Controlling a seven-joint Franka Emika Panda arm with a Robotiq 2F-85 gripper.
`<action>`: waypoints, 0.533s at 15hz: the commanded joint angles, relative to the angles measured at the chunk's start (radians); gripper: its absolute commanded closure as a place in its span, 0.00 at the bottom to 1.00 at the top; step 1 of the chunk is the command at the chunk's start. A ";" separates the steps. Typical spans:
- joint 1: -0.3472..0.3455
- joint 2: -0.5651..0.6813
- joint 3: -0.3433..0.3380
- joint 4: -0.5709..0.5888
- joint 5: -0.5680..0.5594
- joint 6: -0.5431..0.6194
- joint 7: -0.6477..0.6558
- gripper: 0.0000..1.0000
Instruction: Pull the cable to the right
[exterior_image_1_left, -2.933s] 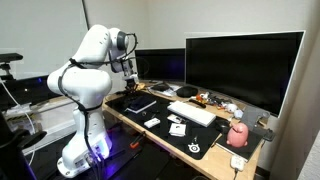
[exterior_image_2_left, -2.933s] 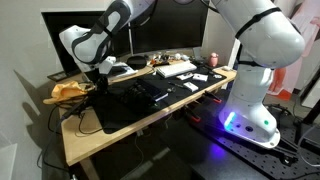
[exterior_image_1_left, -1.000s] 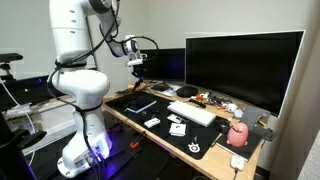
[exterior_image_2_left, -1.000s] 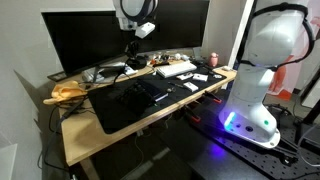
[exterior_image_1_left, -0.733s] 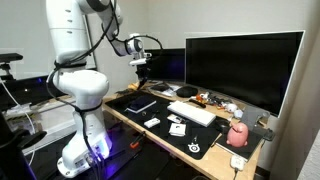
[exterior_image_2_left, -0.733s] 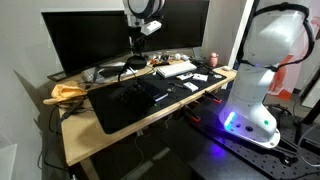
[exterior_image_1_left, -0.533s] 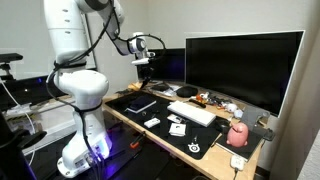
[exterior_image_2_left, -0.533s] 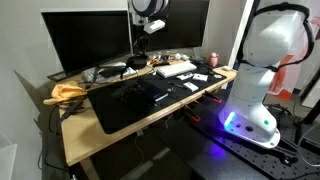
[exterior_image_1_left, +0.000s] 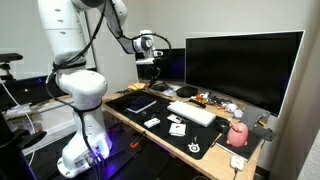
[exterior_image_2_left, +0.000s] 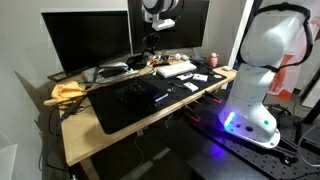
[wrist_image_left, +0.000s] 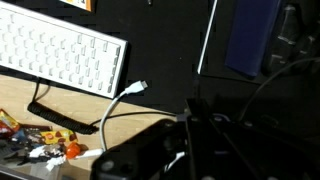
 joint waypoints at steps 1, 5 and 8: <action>-0.026 -0.062 -0.009 -0.060 0.001 0.036 0.040 0.99; -0.034 -0.050 -0.004 -0.065 -0.010 0.054 0.075 0.99; -0.015 0.004 0.026 -0.055 -0.029 0.096 0.150 0.99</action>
